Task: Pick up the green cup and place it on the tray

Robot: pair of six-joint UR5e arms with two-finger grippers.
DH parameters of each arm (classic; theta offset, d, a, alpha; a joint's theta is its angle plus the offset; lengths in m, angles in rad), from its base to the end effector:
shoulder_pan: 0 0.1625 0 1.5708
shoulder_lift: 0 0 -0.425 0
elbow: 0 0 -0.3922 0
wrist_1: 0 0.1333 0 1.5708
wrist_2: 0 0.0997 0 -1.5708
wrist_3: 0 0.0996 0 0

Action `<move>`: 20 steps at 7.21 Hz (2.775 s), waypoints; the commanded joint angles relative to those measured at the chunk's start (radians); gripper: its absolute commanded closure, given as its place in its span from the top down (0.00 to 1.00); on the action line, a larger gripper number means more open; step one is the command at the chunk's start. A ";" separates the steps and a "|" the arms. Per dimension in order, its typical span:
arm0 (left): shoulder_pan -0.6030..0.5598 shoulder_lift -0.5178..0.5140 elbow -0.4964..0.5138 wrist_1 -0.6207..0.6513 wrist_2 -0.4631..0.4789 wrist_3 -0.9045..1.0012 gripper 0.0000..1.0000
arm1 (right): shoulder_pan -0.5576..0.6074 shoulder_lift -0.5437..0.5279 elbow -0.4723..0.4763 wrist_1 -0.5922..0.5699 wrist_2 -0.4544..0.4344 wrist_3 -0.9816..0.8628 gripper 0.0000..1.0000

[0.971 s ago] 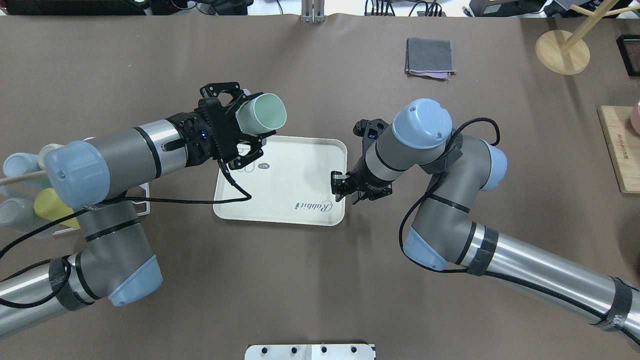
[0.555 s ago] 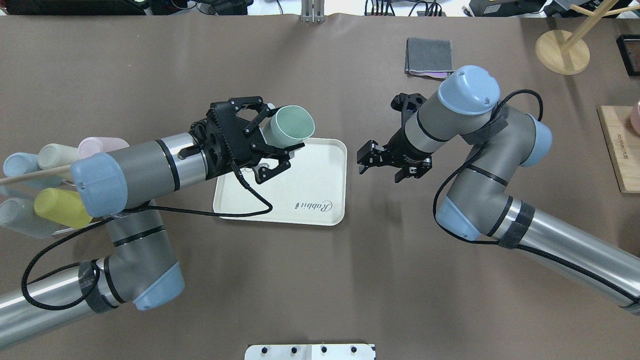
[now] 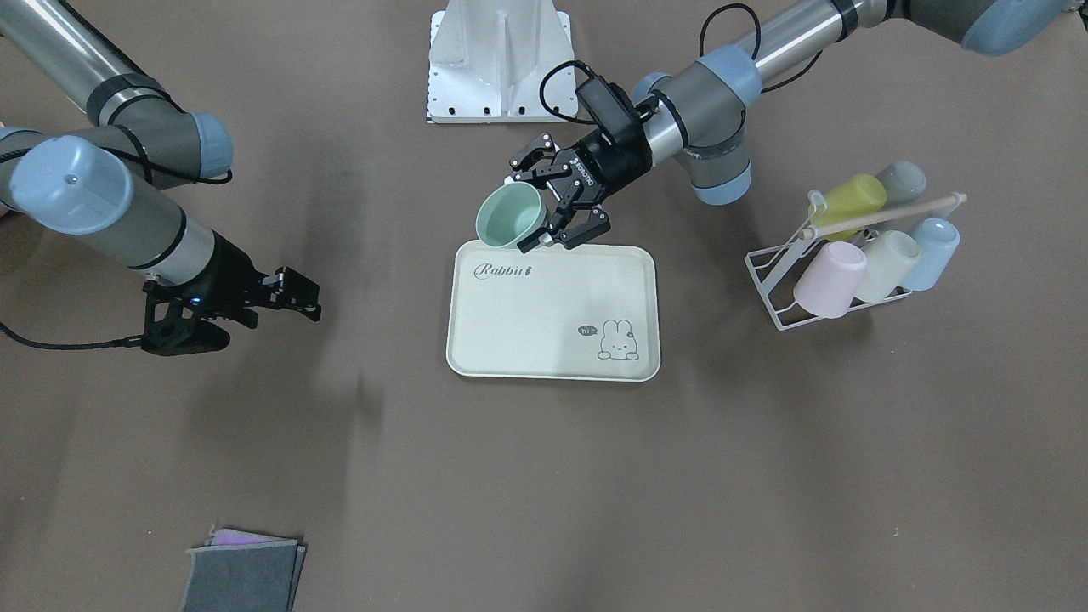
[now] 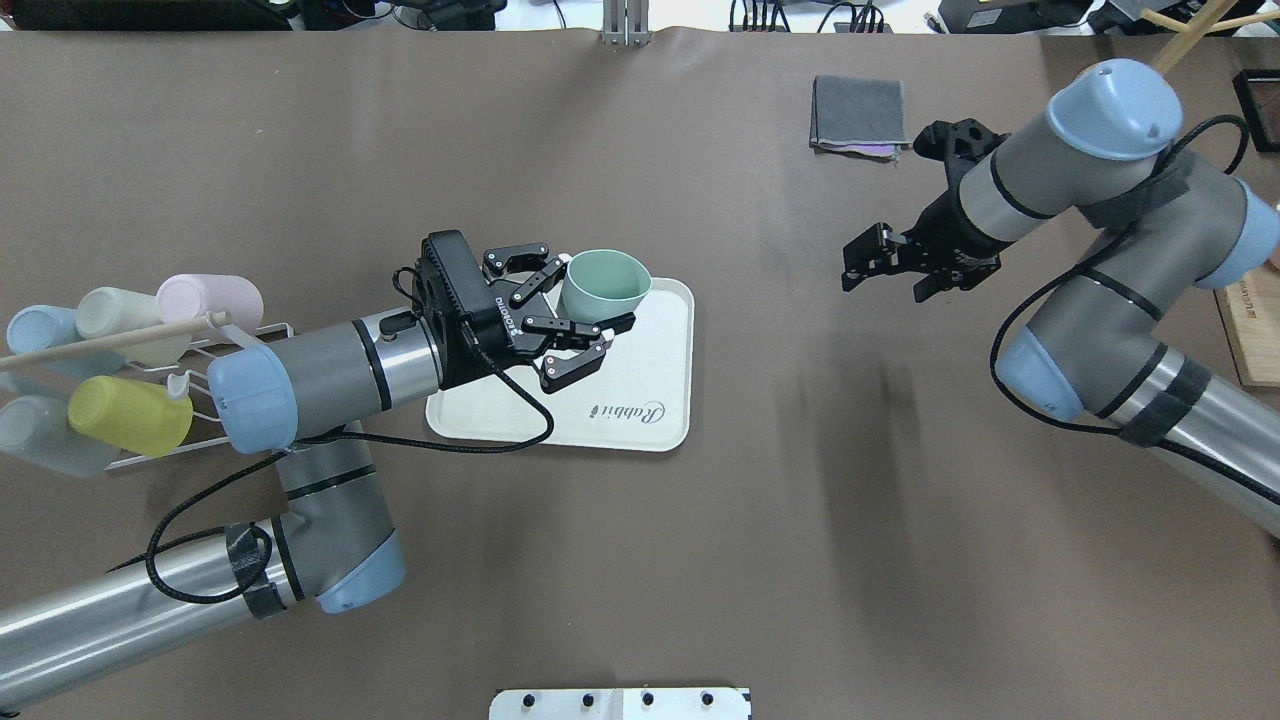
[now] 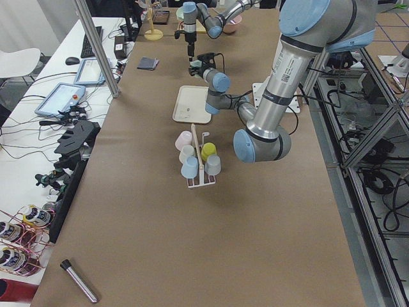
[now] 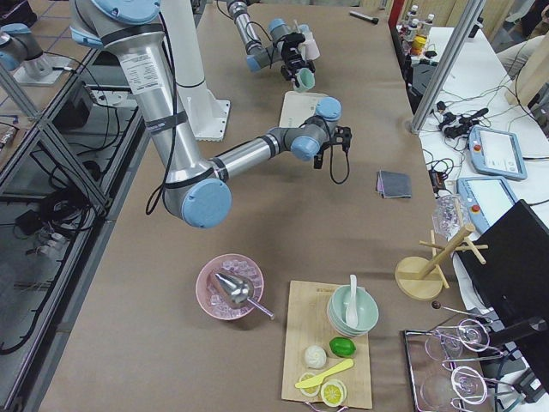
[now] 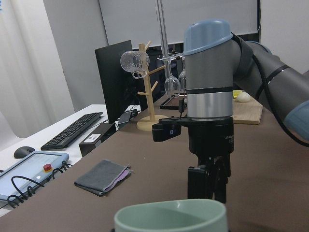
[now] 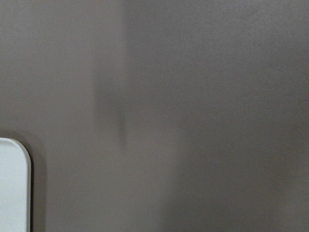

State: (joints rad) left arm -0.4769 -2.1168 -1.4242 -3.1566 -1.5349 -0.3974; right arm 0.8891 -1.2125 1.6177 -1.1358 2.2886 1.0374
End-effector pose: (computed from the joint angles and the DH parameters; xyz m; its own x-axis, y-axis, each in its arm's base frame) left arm 0.4995 -0.4122 0.2419 0.3114 0.8763 -0.3676 0.5187 0.1674 0.8384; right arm -0.3455 -0.5334 0.3817 0.5025 0.0114 0.8645 -0.0241 0.9997 0.0007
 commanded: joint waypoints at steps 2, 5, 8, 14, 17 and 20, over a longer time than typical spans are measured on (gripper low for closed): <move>-0.003 -0.012 0.099 -0.049 0.010 -0.064 0.02 | 0.167 -0.186 0.145 -0.053 0.119 -0.219 0.99; -0.002 -0.017 0.154 -0.037 0.027 -0.075 0.03 | 0.275 -0.321 0.146 -0.062 0.106 -0.408 0.99; 0.001 -0.066 0.230 -0.022 0.025 -0.133 0.03 | 0.402 -0.442 0.149 -0.167 0.014 -0.617 0.99; 0.009 -0.086 0.312 -0.033 0.098 -0.077 0.06 | 0.592 -0.515 0.189 -0.468 0.041 -0.824 0.99; 0.009 -0.107 0.323 -0.033 0.098 -0.077 0.20 | 0.608 -0.519 0.209 -0.486 0.049 -0.823 0.98; 0.021 -0.103 0.324 -0.049 0.101 -0.077 0.40 | 0.610 -0.518 0.205 -0.484 0.055 -0.829 0.99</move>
State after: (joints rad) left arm -0.4613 -2.2221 -1.1010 -3.1954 -1.4360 -0.4740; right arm 1.4979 -1.7242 1.8260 -1.6191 2.3464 0.2148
